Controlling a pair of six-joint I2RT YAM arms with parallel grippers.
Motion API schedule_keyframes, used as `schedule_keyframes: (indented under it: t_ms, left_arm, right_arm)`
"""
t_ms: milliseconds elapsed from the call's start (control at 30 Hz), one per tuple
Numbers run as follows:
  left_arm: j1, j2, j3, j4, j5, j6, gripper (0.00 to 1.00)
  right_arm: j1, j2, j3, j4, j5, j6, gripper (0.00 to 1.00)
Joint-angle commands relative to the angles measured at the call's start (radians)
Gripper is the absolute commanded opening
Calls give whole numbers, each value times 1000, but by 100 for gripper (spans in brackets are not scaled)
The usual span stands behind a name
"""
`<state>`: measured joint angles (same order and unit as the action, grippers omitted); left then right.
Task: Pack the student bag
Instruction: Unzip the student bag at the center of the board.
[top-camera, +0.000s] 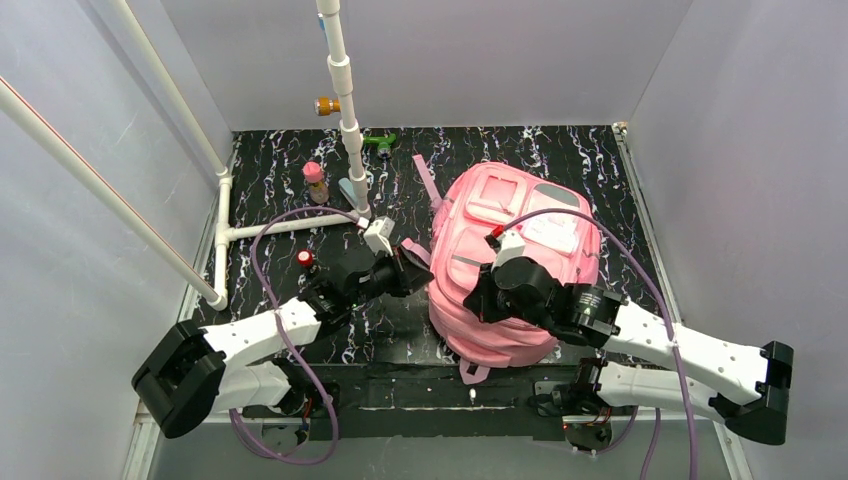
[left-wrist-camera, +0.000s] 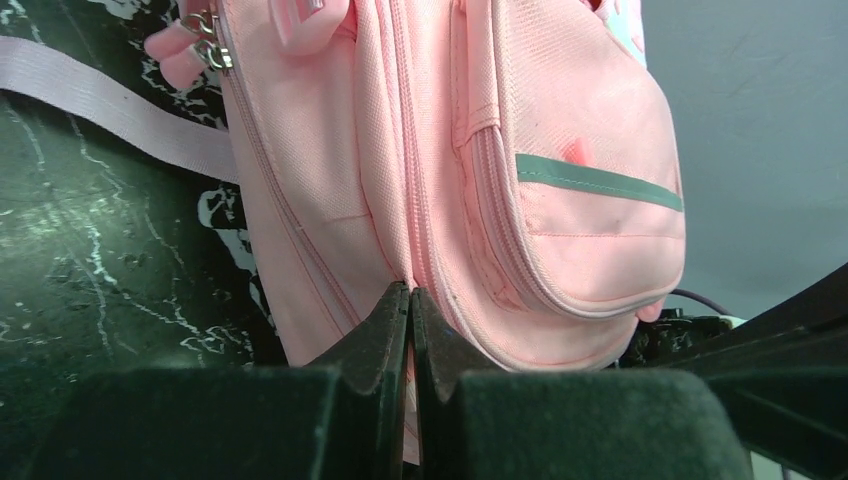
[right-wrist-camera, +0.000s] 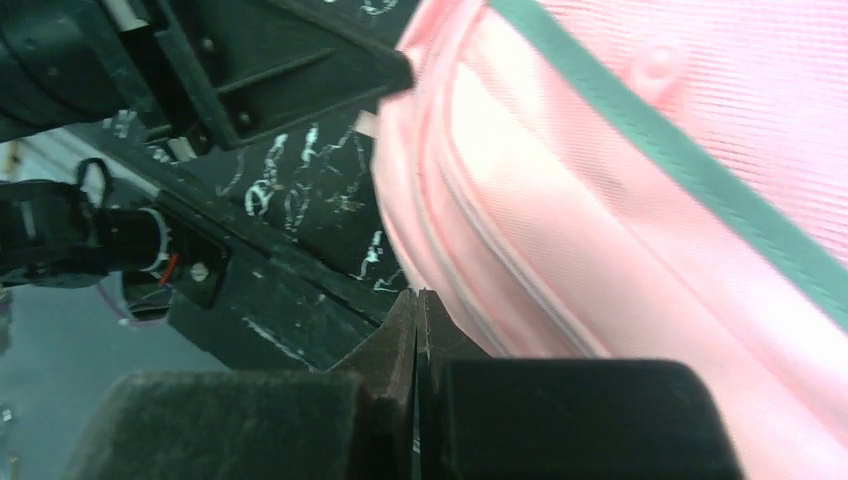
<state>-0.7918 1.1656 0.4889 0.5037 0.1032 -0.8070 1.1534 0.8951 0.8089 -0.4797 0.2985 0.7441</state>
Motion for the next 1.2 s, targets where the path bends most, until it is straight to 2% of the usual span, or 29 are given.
schedule_keyframes:
  t_ms: [0,67,100,233,300,367,467,633,667,767,867,900,1067,1133,1167]
  left_arm:
    - [43,-68,3,21,-8,50,0]
    - [65,-70,8,-2,-3,40,0]
    - [75,-71,9,-5,1,37,0]
    - [95,-55,27,-16,-6,45,0]
    - [112,-38,42,-20,8,47,0]
    - [119,-20,59,-21,31,44,0]
    - [120,-28,51,-21,56,31,0]
    - [119,-20,56,-20,74,10,0]
    - [119,-23,54,-21,73,10,0]
    - [119,-25,51,-19,70,7,0]
    - [119,-21,50,-18,61,-5,0]
    - [120,-18,50,-15,57,-12,0]
    - [120,60,63,91,63,-52,0]
    - [119,87,80,118,42,-51,0]
    - [118,100,89,129,31,-45,0]
  right_arm:
    - [-15,38,129,-266,152,31,1]
    - [-18,52,199,-483,260,117,15]
    - [-18,36,204,-533,273,142,19]
    - [-18,-74,189,-575,249,202,25]
    - [-18,-74,199,-588,198,204,35]
    - [-18,-53,217,-719,239,264,49]
    - [-18,-81,167,-608,236,337,59]
    - [-18,-62,54,-468,236,347,51]
    - [-18,-55,54,-468,246,349,46]
    - [-17,-55,64,-477,266,345,21]
    - [-17,-47,79,-459,237,315,11]
    - [-17,-41,83,-442,216,293,1]
    - [-42,-30,63,-276,217,204,1]
    - [-151,30,83,-256,178,99,1]
    - [-243,62,96,-245,109,37,1]
